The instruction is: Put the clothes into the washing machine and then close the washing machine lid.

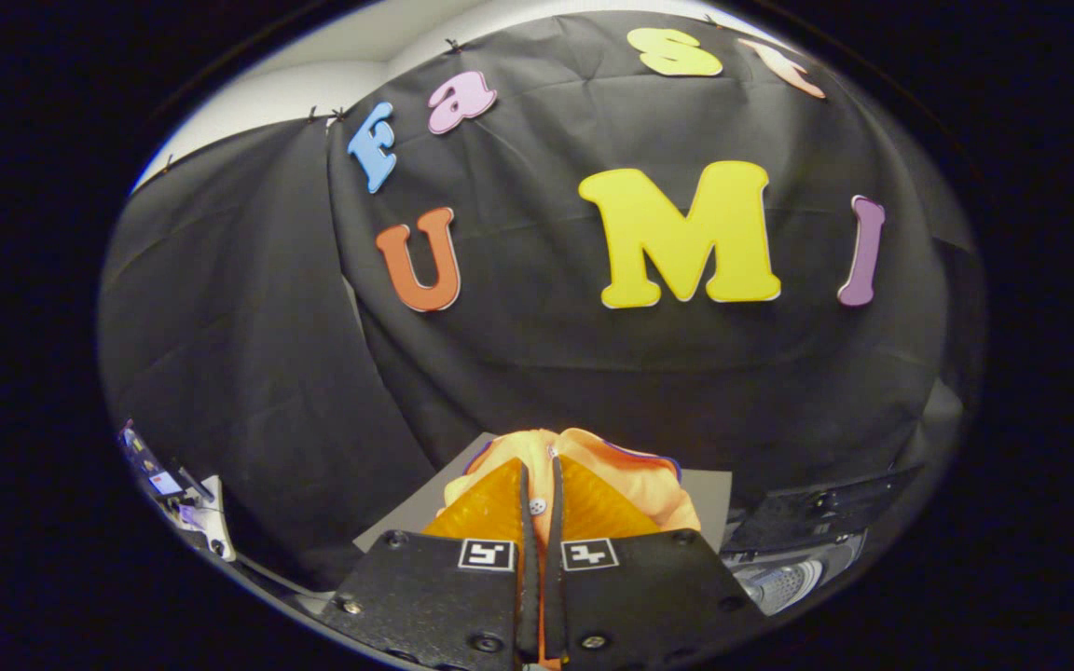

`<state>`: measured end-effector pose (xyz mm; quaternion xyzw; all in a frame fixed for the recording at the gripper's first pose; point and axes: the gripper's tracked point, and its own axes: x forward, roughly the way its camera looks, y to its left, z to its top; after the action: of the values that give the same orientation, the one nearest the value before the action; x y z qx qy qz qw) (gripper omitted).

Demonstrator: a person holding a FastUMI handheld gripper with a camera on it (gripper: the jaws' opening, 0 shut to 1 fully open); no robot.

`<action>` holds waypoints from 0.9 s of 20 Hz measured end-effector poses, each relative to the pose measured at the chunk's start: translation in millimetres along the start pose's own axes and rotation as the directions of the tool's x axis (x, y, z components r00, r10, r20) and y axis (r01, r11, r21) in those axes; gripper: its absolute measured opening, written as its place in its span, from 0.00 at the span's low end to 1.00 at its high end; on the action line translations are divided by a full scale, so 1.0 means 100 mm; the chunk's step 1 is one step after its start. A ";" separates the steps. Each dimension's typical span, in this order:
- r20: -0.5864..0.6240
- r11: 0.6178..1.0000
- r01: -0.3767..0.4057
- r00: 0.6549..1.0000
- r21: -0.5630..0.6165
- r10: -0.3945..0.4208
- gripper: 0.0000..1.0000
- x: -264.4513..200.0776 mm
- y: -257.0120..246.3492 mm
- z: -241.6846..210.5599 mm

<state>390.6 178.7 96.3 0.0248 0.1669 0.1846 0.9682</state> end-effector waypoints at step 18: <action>0.140 0.951 0.298 0.942 0.080 -0.306 0.06 -1.06 -2.11 0.05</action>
<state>373.0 -56.1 110.9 0.0409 0.1002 0.0266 0.9938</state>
